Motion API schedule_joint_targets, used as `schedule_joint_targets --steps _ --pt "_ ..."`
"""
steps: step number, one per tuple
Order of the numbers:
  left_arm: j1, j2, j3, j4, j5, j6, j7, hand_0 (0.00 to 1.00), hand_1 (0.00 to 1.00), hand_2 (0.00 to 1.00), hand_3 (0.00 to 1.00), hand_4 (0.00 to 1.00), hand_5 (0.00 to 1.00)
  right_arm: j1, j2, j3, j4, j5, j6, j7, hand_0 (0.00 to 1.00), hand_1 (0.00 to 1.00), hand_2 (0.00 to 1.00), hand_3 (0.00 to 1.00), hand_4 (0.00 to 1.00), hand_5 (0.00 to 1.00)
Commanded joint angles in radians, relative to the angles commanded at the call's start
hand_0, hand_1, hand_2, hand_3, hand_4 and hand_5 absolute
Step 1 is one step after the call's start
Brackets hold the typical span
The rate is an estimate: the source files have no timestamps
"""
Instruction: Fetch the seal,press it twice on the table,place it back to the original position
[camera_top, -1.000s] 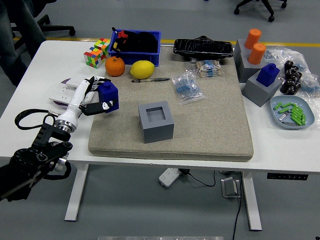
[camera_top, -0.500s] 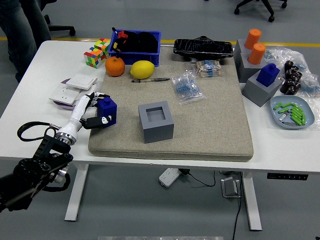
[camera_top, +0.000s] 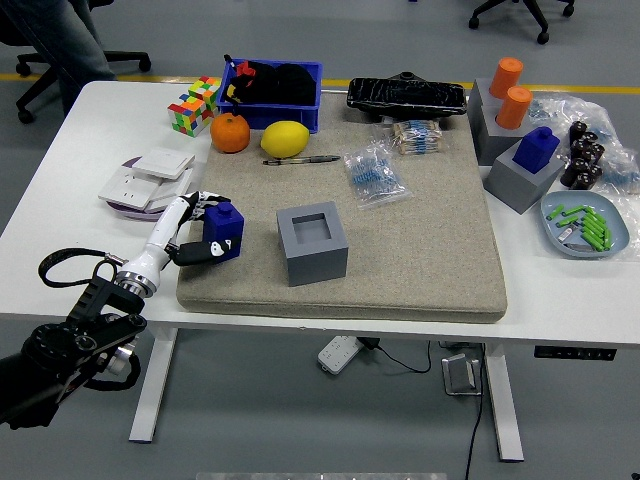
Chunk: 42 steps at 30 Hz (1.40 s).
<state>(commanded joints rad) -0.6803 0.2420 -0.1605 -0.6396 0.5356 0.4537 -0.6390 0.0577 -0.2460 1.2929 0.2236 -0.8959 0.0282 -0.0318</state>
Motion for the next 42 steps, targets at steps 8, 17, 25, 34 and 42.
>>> schedule_joint_targets --steps 8,17,25,34,42 --pt "0.005 0.012 0.005 0.015 -0.014 -0.003 -0.001 0.595 0.413 0.385 0.578 0.659 0.002 0.001 0.0 -0.001 -0.001 0.0 -0.001 0.0 0.72 0.638 0.635 0.607 0.715 0.495" --pt "0.022 0.016 0.023 0.029 -0.038 -0.011 -0.006 0.591 0.412 0.382 0.574 0.663 0.002 -0.001 0.0 -0.002 -0.001 0.001 0.0 0.0 0.719 0.638 0.634 0.607 0.715 0.495" --pt "0.032 0.042 0.004 -0.022 -0.015 -0.006 -0.006 0.59 0.41 0.38 0.574 0.668 0.002 -0.001 -0.001 0.001 0.0 -0.001 -0.001 0.001 0.719 0.638 0.634 0.607 0.715 0.495" --pt "0.053 0.08 0.01 -0.068 0.004 -0.008 -0.006 0.583 0.408 0.379 0.572 0.7 0.002 0.0 -0.002 0.004 0.0 -0.002 -0.002 0.003 0.718 0.638 0.633 0.606 0.715 0.494" --pt "0.074 0.104 0.001 -0.078 0.01 -0.01 -0.006 0.581 0.406 0.378 0.571 0.704 0.002 -0.001 -0.002 0.006 0.0 -0.003 -0.003 0.004 0.718 0.636 0.632 0.606 0.714 0.493"
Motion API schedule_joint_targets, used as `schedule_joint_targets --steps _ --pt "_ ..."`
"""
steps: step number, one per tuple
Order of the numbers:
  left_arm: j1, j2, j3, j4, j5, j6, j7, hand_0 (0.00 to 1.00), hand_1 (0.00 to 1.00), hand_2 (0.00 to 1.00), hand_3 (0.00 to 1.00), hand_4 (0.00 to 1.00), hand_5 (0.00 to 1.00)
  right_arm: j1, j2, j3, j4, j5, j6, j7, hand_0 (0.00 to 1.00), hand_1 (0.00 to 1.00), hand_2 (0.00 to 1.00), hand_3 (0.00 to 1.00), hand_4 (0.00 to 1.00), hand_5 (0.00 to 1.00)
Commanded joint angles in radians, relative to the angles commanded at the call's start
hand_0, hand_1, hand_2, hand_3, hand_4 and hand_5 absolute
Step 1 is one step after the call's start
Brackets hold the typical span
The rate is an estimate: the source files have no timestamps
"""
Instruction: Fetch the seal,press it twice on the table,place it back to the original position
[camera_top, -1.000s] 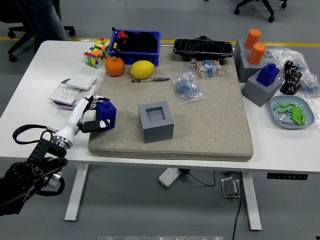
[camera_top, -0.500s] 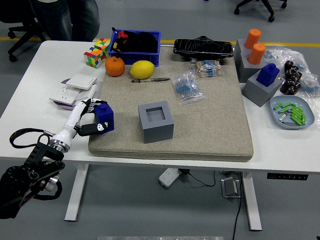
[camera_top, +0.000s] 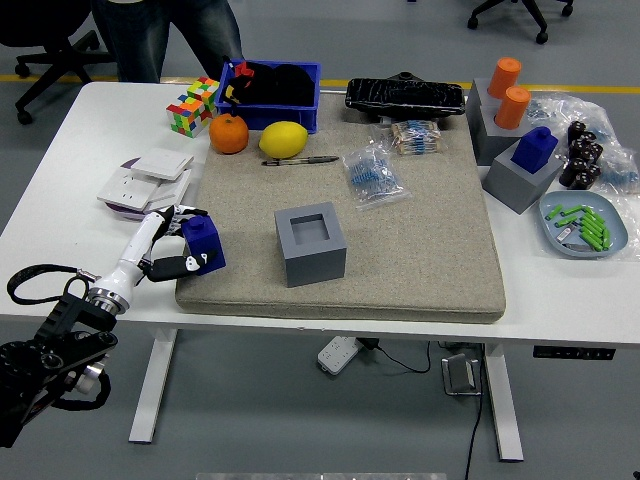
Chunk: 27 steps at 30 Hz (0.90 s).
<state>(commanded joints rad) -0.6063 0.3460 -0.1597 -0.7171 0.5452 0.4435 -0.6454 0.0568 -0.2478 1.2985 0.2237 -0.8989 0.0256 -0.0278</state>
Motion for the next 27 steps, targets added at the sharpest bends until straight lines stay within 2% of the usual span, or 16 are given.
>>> schedule_joint_targets --steps 7,17,25,27 --pt "0.009 0.022 -0.026 -0.039 0.018 0.004 0.0 0.579 0.406 0.376 0.571 0.708 0.002 0.0 -0.001 0.001 0.0 0.0 -0.002 0.003 0.719 0.638 0.632 0.606 0.714 0.494" --pt "-0.001 0.023 -0.056 -0.082 0.043 0.01 0.0 0.573 0.406 0.376 0.57 0.712 0.002 0.001 0.0 0.001 0.0 0.001 -0.006 0.01 0.719 0.636 0.63 0.606 0.713 0.491" --pt "-0.035 0.024 -0.113 -0.14 0.079 0.015 0.0 0.574 0.406 0.375 0.571 0.715 0.002 0.0 0.0 0.002 0.0 0.002 -0.008 0.011 0.719 0.634 0.63 0.605 0.713 0.491" --pt "-0.056 0.027 -0.134 -0.179 0.095 0.015 0.0 0.573 0.406 0.375 0.571 0.715 0.002 0.0 -0.001 0.001 0.0 0.003 -0.008 0.011 0.719 0.634 0.629 0.604 0.713 0.49"
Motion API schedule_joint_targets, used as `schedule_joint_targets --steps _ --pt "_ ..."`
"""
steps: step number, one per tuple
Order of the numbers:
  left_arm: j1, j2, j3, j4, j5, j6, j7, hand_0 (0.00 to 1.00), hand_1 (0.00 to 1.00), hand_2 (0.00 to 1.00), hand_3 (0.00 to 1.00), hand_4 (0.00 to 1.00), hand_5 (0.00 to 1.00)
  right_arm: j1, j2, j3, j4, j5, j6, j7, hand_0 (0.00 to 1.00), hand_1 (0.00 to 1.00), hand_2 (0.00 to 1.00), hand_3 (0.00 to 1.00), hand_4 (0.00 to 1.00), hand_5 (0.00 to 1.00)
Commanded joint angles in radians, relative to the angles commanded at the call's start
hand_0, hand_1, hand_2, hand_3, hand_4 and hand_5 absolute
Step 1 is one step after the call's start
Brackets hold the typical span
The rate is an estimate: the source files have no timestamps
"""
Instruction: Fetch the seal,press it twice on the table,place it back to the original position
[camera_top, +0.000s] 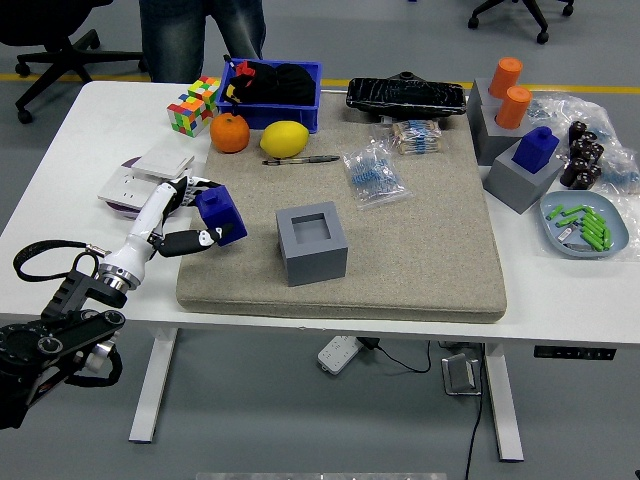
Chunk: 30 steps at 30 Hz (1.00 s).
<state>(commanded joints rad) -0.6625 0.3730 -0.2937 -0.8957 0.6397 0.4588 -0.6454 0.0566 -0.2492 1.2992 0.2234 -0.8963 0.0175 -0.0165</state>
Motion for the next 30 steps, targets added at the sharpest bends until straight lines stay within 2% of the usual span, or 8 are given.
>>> schedule_joint_targets --steps 7,12,16,22,26,30 --pt "-0.061 -0.002 -0.028 -0.116 0.043 -0.004 0.011 0.572 0.406 0.375 0.571 0.714 0.002 0.002 -0.001 0.001 0.0 0.001 -0.001 0.001 0.718 0.633 0.629 0.604 0.714 0.49" --pt "-0.1 -0.027 -0.005 -0.154 0.077 -0.028 0.065 0.57 0.405 0.376 0.571 0.713 0.002 0.002 -0.002 -0.001 0.0 0.002 -0.001 0.0 0.718 0.634 0.629 0.604 0.713 0.489" --pt "-0.129 -0.066 0.046 -0.121 0.086 -0.047 0.1 0.57 0.405 0.376 0.571 0.713 0.002 0.003 -0.002 -0.005 0.0 0.004 -0.001 0.0 0.718 0.634 0.629 0.604 0.713 0.489" --pt "-0.17 -0.114 0.123 -0.055 0.081 -0.054 0.11 0.567 0.403 0.376 0.571 0.712 0.002 0.005 -0.003 -0.011 0.0 0.008 -0.001 0.001 0.717 0.633 0.63 0.603 0.713 0.489" --pt "-0.182 -0.129 0.14 -0.023 0.08 -0.056 0.118 0.566 0.405 0.376 0.571 0.713 0.002 0.006 -0.004 -0.015 0.0 0.01 -0.001 0.001 0.717 0.633 0.63 0.602 0.713 0.488" --pt "-0.18 -0.132 0.148 -0.009 0.078 -0.054 0.121 0.567 0.405 0.376 0.571 0.713 0.002 0.005 -0.005 -0.016 0.001 0.011 -0.001 0.001 0.717 0.633 0.629 0.604 0.713 0.489"
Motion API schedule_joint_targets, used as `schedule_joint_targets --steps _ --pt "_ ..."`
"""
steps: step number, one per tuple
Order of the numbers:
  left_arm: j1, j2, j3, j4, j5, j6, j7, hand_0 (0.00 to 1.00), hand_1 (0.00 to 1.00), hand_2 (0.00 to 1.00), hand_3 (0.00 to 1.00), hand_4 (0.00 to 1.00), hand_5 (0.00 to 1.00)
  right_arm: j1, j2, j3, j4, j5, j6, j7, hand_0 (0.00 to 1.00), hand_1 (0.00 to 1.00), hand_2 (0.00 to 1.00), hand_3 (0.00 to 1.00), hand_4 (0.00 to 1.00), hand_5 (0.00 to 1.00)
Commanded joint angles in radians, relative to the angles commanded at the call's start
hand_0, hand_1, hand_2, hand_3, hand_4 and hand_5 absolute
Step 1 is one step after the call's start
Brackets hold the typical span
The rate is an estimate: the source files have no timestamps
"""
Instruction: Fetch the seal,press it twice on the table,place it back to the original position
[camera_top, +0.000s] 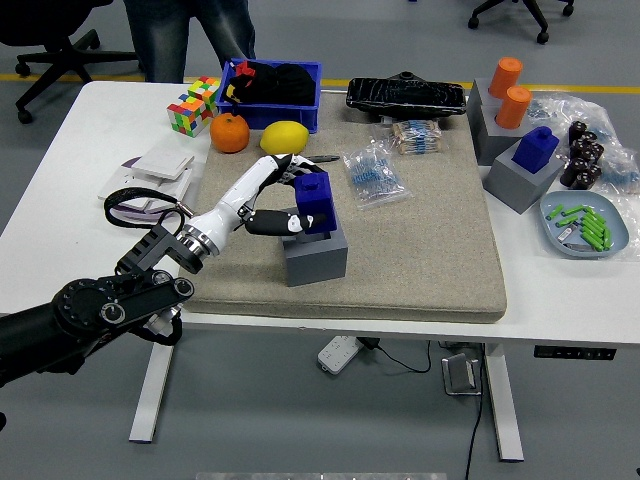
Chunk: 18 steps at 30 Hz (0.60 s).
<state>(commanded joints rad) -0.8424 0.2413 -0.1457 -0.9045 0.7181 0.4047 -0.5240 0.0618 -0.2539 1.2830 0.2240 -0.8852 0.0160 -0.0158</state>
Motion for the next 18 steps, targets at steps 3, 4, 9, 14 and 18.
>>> schedule_joint_targets --steps 3,4,9,14,18 --pt "0.0 -0.003 0.008 0.01 0.002 0.0 0.001 0.567 0.405 0.376 0.571 0.713 0.002 -0.001 0.001 0.002 -0.002 0.0 0.001 -0.001 0.717 0.633 0.629 0.604 0.713 0.489" --pt "0.0 -0.004 0.008 0.013 0.004 -0.001 0.003 0.567 0.405 0.376 0.571 0.713 0.002 -0.001 0.0 0.001 -0.002 0.001 0.001 -0.001 0.717 0.633 0.629 0.604 0.713 0.489" --pt "0.001 -0.001 0.019 0.026 0.006 -0.005 0.011 0.568 0.403 0.376 0.571 0.713 0.002 0.001 0.0 0.0 0.002 0.003 0.0 0.001 0.717 0.632 0.628 0.603 0.713 0.489" --pt "0.005 0.001 0.023 0.028 0.001 -0.003 0.007 0.568 0.403 0.376 0.571 0.713 0.002 0.0 0.0 -0.003 0.003 0.005 0.0 0.001 0.717 0.632 0.627 0.603 0.713 0.489" --pt "0.007 0.0 0.027 0.03 0.001 -0.004 0.007 0.57 0.403 0.377 0.571 0.714 0.002 0.0 0.001 -0.003 0.003 0.005 0.0 0.001 0.716 0.632 0.627 0.603 0.713 0.488"
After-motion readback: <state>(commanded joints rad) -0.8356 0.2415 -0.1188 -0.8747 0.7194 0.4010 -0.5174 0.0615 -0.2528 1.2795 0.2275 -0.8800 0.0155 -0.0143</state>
